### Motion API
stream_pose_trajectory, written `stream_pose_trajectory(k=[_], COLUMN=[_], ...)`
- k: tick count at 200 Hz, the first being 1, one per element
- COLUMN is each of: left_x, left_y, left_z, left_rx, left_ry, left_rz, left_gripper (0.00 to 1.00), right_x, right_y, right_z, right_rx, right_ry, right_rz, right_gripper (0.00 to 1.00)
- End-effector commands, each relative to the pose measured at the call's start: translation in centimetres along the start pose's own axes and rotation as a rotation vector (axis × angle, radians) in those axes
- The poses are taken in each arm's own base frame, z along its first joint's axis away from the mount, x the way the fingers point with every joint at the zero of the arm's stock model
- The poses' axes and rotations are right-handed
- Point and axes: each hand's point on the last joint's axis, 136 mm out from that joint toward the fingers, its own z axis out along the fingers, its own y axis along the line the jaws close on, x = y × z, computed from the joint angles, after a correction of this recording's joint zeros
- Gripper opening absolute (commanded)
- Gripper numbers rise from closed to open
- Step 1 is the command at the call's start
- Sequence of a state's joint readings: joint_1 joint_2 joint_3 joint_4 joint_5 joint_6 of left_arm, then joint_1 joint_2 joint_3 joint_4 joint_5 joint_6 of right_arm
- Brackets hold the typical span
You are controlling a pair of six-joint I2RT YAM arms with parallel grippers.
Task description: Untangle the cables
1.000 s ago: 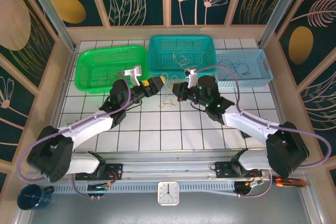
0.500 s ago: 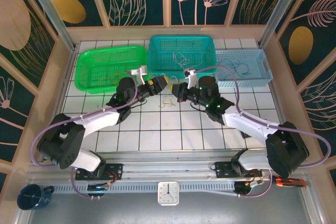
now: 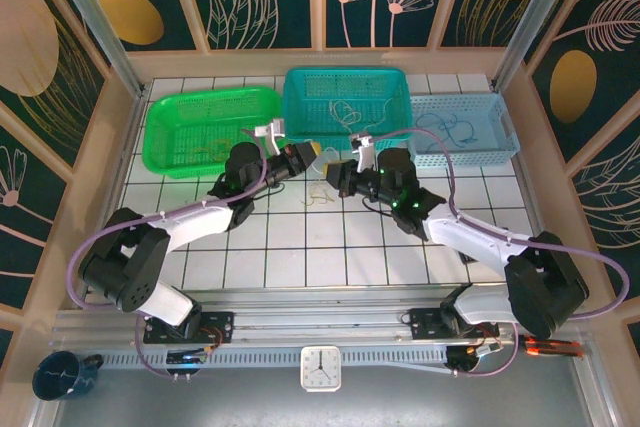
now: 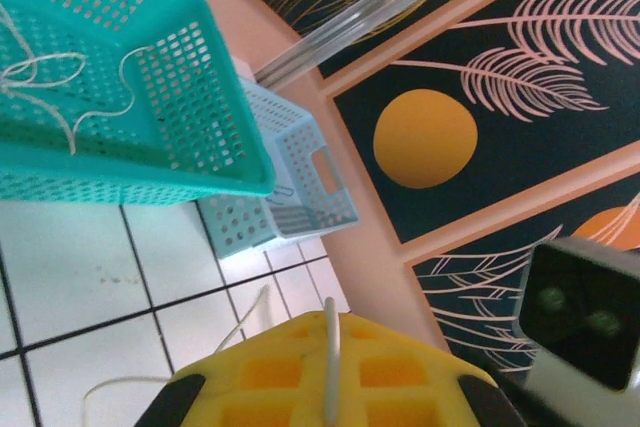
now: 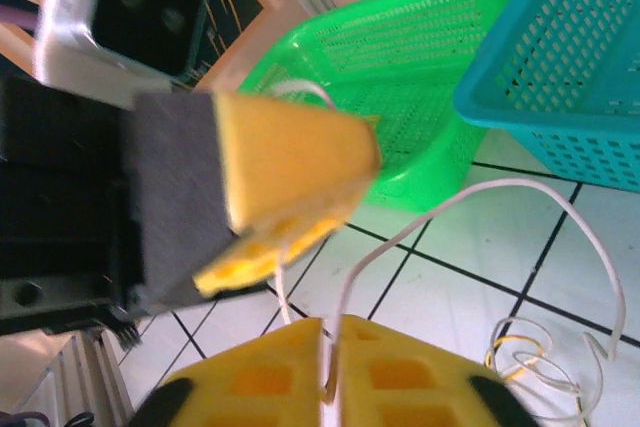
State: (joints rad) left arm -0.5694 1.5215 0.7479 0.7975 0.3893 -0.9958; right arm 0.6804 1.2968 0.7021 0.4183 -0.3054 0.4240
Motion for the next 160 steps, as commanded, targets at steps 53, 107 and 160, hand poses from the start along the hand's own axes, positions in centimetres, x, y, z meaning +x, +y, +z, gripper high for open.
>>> stream_pose_trajectory(k=[53,107,160], left_x=[-4.2,-5.4,-6.2], left_y=[-7.8,-10.9,-13.2], left_z=[-0.1,-0.5,-0.6], left_rx=[0.139,0.201,0.240], left_ry=[-0.049,-0.060,-0.068], left_rz=[0.108,0.109,0.119], left_gripper=[0.00,0.00,0.00], right_x=[0.3,-2.0,-4.9], right_y=[-3.2,-4.0,-3.8], right_z=[-2.6,-2.3,-0.2], right_rx=[0.126,0.182,0.181], right_ry=[-0.087,-0.170,-0.240], right_rz=[-0.011,-0.049,-0.078], right_gripper=[0.58,0.69,0.71])
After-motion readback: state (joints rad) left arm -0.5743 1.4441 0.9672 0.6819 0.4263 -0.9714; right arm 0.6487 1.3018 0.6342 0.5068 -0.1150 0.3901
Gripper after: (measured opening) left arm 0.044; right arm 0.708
